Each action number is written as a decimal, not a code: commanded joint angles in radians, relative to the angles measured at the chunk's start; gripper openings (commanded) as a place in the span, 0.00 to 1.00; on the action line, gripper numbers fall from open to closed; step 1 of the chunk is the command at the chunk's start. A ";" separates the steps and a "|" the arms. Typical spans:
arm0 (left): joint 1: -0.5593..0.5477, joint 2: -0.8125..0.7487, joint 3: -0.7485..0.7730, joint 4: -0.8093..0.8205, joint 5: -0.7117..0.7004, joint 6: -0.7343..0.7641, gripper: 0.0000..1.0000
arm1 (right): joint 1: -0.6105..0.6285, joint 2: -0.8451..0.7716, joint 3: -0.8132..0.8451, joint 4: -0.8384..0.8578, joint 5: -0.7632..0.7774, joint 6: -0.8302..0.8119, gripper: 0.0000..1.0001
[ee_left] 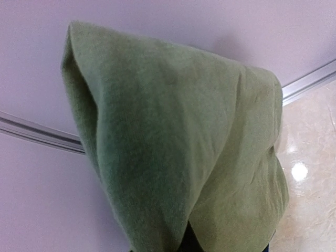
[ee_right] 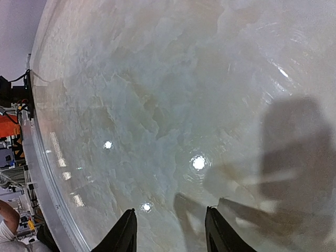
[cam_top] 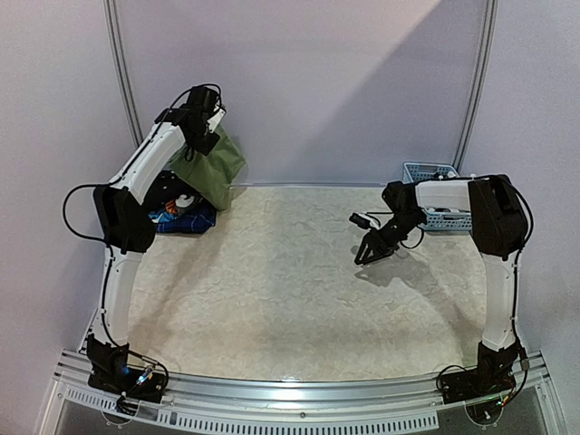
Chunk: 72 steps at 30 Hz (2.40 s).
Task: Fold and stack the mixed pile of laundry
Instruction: Place the square-folded tank top at the center of the board, then reset both arms
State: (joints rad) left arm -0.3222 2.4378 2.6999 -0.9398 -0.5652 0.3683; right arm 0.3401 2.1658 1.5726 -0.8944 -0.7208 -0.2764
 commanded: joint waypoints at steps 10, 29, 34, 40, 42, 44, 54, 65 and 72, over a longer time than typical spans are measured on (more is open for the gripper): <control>0.137 -0.056 0.018 0.002 0.137 0.046 0.00 | 0.056 0.074 0.062 -0.044 -0.018 -0.022 0.44; 0.341 0.100 -0.023 0.163 0.190 0.139 0.00 | 0.096 0.151 0.079 -0.057 -0.034 -0.041 0.43; 0.349 0.143 -0.042 0.257 0.166 0.174 0.00 | 0.099 0.166 0.079 -0.060 -0.038 -0.043 0.43; 0.376 0.168 -0.091 0.302 0.121 0.201 0.00 | 0.105 0.172 0.082 -0.063 -0.038 -0.044 0.43; 0.377 0.168 -0.089 0.332 0.115 0.193 0.00 | 0.107 0.171 0.084 -0.062 -0.037 -0.045 0.43; 0.375 0.169 -0.085 0.378 0.111 0.185 0.00 | 0.109 0.172 0.086 -0.065 -0.036 -0.045 0.43; 0.327 0.070 -0.136 0.427 0.026 0.167 0.60 | 0.109 0.094 0.082 -0.078 0.025 -0.070 0.44; 0.045 -0.241 -0.300 0.348 -0.055 0.053 0.80 | 0.037 -0.267 0.027 -0.008 0.289 -0.103 0.59; -0.127 -0.412 -0.439 0.160 0.088 -0.203 0.95 | -0.206 -0.407 0.064 0.020 0.297 -0.009 0.89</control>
State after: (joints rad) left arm -0.4080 2.0956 2.3581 -0.6216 -0.5671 0.3466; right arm 0.2661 1.8069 1.6264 -0.9066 -0.4675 -0.3447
